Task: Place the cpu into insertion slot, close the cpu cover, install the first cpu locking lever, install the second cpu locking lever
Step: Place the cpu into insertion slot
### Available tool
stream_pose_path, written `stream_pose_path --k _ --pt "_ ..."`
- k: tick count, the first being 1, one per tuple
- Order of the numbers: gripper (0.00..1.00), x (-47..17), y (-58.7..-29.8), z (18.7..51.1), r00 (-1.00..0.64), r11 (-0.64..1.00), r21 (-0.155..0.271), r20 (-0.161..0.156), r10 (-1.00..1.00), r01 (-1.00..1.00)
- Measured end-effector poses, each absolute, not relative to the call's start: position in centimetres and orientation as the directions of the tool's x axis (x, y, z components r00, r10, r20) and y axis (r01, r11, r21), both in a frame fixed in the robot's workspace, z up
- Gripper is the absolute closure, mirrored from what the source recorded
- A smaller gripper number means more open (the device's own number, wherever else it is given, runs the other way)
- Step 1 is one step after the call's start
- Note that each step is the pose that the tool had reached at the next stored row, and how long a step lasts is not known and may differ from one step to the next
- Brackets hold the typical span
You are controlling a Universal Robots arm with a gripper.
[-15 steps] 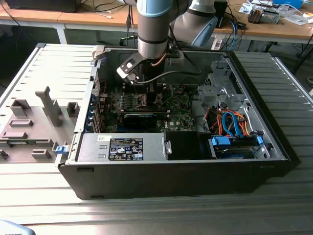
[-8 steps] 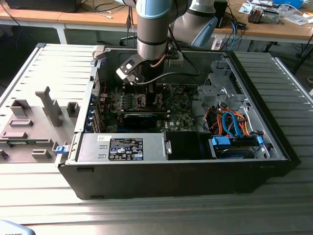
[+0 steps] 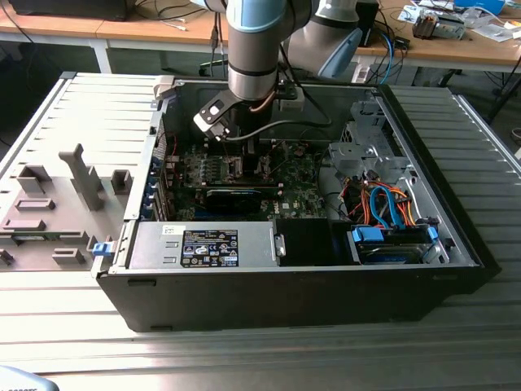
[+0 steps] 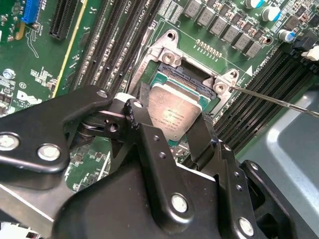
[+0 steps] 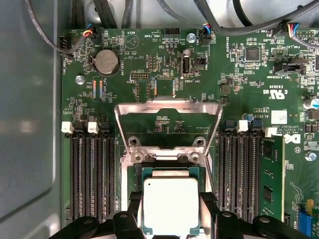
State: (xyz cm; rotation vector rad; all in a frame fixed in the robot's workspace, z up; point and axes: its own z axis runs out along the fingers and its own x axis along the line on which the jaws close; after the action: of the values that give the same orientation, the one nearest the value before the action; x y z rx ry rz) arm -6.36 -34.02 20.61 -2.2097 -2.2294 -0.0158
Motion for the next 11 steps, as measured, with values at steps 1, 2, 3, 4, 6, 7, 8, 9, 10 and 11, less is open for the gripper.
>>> stream_pose_path --k 1,2,3,4,6,7,8,9,10,11 --pt "0.45 -6.36 -33.99 20.58 -0.009 0.009 0.005 0.009 1.000 1.000" --pt "0.45 -6.39 -33.98 20.56 -0.009 0.009 0.005 0.008 1.000 1.000" --pt "0.45 -6.43 -33.97 20.52 -0.009 0.008 0.005 0.008 1.000 1.000" --pt "0.45 -6.47 -33.97 20.47 -0.009 0.008 0.005 0.008 1.000 1.000" --pt "0.45 -6.47 -33.97 20.36 -0.009 0.009 0.005 0.008 1.000 1.000" --pt "0.45 -6.48 -33.97 20.33 -0.009 0.009 0.005 0.009 1.000 1.000" --pt "0.45 -6.48 -33.97 20.29 -0.009 0.009 0.005 0.008 1.000 1.000" --pt "0.45 -6.48 -33.97 20.26 -0.009 0.009 0.005 0.008 1.000 1.000" --pt "0.45 -6.48 -33.97 20.22 -0.009 0.009 0.005 0.008 1.000 1.000" --pt "0.45 -6.48 -33.97 20.19 -0.009 0.009 0.005 0.009 1.000 1.000"
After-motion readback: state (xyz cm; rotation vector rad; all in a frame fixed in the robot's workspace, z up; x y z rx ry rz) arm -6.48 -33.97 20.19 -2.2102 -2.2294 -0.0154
